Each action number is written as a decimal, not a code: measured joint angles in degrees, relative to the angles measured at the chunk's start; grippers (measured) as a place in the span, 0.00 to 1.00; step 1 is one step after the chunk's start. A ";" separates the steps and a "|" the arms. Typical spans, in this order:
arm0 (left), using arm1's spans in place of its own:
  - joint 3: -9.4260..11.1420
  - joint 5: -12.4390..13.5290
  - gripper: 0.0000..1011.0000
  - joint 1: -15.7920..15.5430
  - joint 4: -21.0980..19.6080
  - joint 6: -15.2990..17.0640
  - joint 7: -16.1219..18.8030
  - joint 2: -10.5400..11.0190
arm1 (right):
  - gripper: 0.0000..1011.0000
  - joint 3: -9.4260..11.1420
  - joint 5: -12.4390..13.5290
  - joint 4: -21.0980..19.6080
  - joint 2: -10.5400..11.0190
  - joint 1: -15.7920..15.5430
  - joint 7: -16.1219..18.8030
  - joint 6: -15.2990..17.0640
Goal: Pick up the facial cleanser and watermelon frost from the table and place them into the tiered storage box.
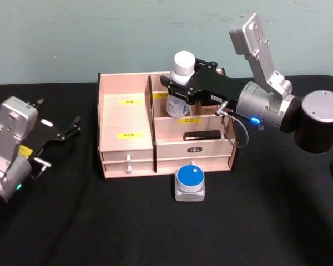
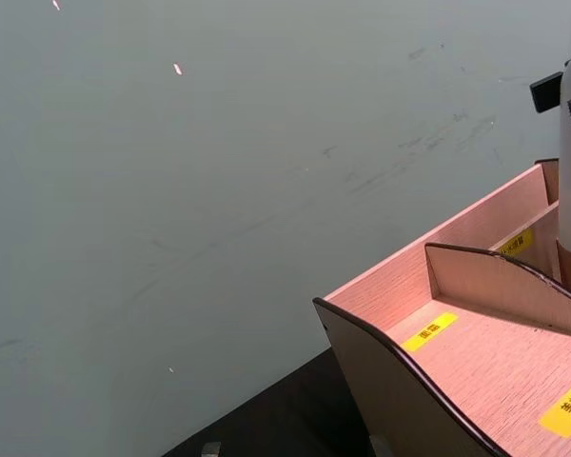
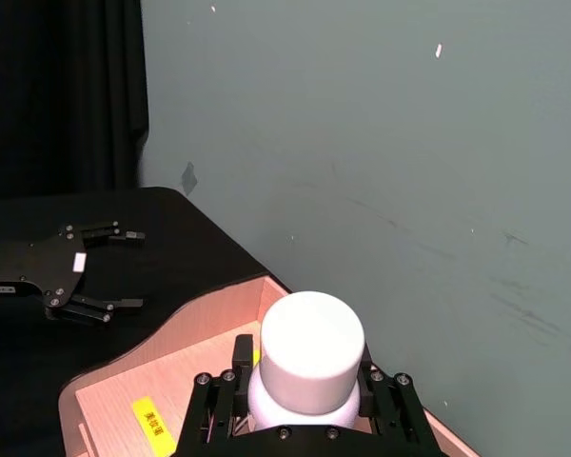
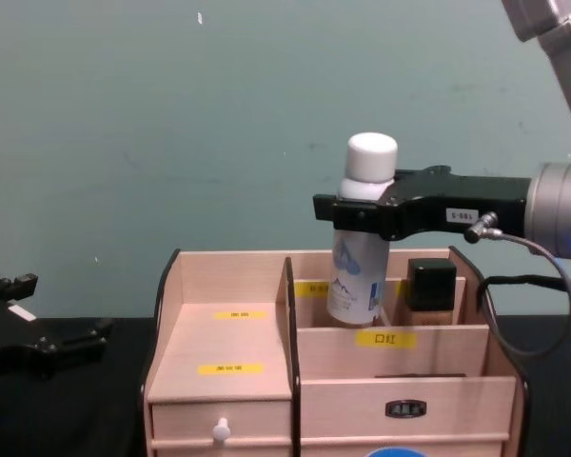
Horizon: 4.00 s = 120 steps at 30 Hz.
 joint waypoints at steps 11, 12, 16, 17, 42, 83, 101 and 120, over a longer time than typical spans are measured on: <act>0.00 0.00 1.00 0.00 0.00 0.00 0.00 0.00 | 0.59 -0.47 -0.71 3.05 -1.40 1.59 0.58 -1.11; 0.00 0.00 1.00 0.00 0.00 0.00 0.00 0.00 | 0.59 -0.49 -0.75 3.17 -1.46 1.64 0.59 -1.19; 0.00 0.00 1.00 0.00 0.00 0.00 0.00 0.00 | 0.59 -0.50 -0.93 3.44 -1.70 1.69 0.59 -1.42; 0.00 0.00 1.00 0.00 0.00 0.00 0.00 0.00 | 0.59 -0.50 -0.95 3.48 -1.75 1.69 0.59 -1.46; 0.00 0.00 1.00 0.00 0.00 0.00 0.00 0.00 | 0.59 -0.19 -1.65 5.66 -2.53 1.97 0.87 -2.42; 0.00 0.00 1.00 0.00 0.00 0.00 0.00 0.00 | 0.59 -2.54 -1.11 12.35 -3.61 4.18 4.57 -1.35; 0.00 0.00 1.00 0.00 0.00 0.00 0.00 0.00 | 0.99 -1.72 -0.94 9.23 -2.40 3.33 4.13 -2.29; 0.00 0.00 1.00 0.00 0.00 0.00 0.00 0.00 | 0.99 -1.05 -0.24 -10.39 5.87 -3.06 1.69 9.12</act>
